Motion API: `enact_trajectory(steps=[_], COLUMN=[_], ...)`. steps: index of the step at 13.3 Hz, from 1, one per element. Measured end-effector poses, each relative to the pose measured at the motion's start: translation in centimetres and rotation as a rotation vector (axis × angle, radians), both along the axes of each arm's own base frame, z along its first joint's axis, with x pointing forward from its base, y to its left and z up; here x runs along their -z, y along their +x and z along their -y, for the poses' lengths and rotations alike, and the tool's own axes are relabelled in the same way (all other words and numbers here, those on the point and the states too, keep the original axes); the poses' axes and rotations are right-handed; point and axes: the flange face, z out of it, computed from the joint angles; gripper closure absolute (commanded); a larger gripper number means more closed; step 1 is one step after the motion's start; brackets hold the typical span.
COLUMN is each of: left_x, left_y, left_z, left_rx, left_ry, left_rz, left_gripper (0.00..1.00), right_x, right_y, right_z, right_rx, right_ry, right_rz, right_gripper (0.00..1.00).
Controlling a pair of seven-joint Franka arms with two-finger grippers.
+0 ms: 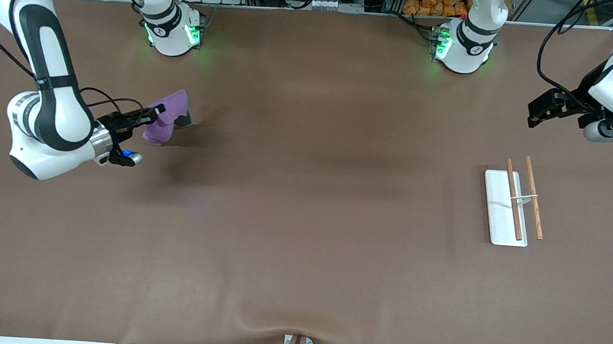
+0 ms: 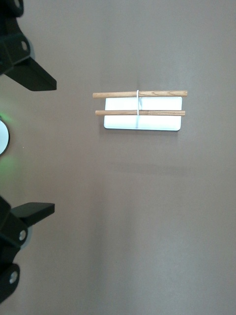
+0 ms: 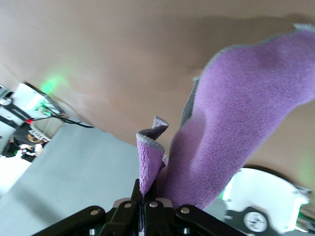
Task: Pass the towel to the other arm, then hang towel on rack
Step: 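Lift the towel with the right gripper while the left gripper approaches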
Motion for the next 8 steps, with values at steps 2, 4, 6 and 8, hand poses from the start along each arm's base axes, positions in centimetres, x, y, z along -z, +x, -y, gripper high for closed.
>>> enact_trajectory(steps=[2,4,6,8], left_x=[0.3,0.8,1.4,2.1], left_y=[0.0,0.3,0.9,1.5], left_z=[1.4,2.4,3.0,4.3], left_rx=[-0.022,-0.044,-0.075,-0.124], left_ry=[0.001,0.000,-0.007,-0.035], left_rz=[-0.002,0.003,0.012,0.019], left_gripper=[0.00,0.00,0.00,0.00], right_x=[-1.2,-2.4,-3.7,-4.9], right_y=[0.2,0.3,0.6,1.0], right_z=[-2.3,-4.7,-6.8,-8.7], right_rx=[0.023,0.033,0.039,0.041], right_ry=[-0.008,-0.030,-0.062,-0.090], right_rz=[-0.014,-0.023,-0.024,-0.021], right_gripper=[1.00,1.00,1.00,1.00])
